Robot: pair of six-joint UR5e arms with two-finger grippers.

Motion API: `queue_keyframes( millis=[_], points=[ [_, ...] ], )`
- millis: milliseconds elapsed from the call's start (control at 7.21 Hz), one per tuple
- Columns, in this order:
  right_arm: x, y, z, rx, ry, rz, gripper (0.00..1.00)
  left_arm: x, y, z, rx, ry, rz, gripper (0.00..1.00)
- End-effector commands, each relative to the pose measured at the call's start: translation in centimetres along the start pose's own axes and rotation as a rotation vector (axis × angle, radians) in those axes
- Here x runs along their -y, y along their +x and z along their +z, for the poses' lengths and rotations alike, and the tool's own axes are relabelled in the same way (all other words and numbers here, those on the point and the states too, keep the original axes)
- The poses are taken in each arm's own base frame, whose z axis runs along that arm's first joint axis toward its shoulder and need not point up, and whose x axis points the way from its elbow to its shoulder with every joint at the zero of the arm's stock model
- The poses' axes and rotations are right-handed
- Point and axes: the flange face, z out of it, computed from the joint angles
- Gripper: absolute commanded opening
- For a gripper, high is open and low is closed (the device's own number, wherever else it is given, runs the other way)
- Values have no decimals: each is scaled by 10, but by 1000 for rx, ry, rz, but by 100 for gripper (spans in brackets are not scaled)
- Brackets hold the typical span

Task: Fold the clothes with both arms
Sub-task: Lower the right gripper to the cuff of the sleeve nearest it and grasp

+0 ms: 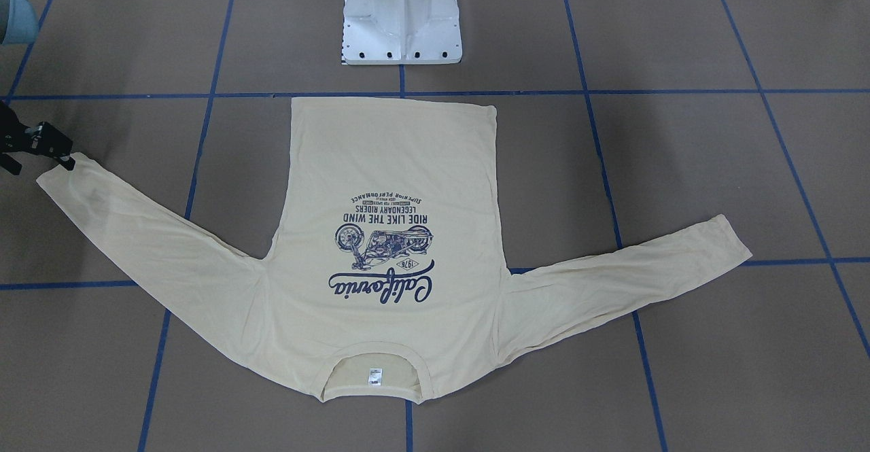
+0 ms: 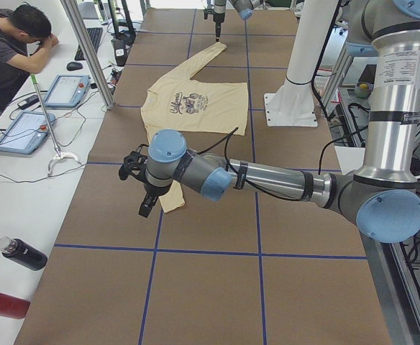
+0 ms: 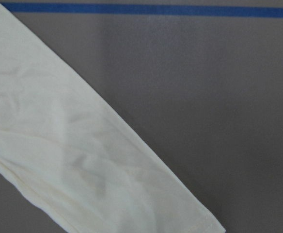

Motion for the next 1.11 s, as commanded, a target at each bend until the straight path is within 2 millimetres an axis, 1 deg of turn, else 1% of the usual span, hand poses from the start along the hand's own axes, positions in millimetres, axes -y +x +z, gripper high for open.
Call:
queue_keyframes(
  millis=[0, 139, 277, 555, 832, 971],
  points=[
    [-7, -2, 15, -19, -4, -24, 100, -1, -2, 2, 0, -2, 1, 100],
    [-4, -1, 21, -30, -2, -27, 100, -1, 0, 1, -4, 0, -1, 100],
    [-7, 11, 33, -46, -21, -16, 100, -1, -1, 2, -3, -1, -1, 100],
    [-3, 7, 34, -34, -15, -20, 99, -1, 0, 1, -3, 1, 1, 100],
    [-6, 8, 38, -40, -26, -23, 98, -1, 1, 0, -6, 2, 2, 100],
    [-10, 12, 41, -47, -35, -20, 97, -1, 1, 0, -6, 2, 2, 100]
  ],
)
